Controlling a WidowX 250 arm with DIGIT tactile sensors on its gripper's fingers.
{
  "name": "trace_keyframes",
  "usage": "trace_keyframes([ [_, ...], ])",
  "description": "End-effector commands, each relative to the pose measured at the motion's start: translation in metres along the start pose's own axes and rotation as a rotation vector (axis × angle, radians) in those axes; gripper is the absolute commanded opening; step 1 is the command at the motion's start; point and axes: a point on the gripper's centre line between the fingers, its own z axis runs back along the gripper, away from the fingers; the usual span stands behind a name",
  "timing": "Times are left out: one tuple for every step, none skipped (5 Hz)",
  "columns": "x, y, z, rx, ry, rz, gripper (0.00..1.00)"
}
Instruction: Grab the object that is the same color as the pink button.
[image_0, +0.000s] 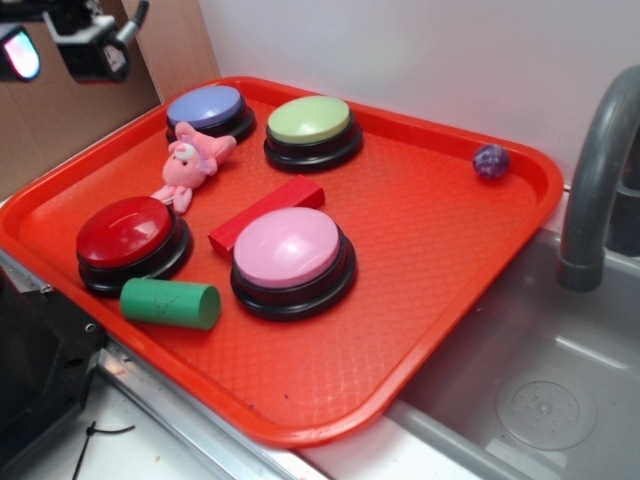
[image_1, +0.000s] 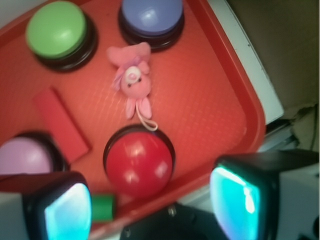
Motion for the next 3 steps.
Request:
trace_keyframes([
  [0.023,0.01,-0.052,0.031,-0.103,0.11,1.0],
  [0.035,-0.001,-0.08,-0.015,-0.141,0.116,1.0],
  [0.043,-0.006,-0.098,-0.02,-0.164,0.087,1.0],
])
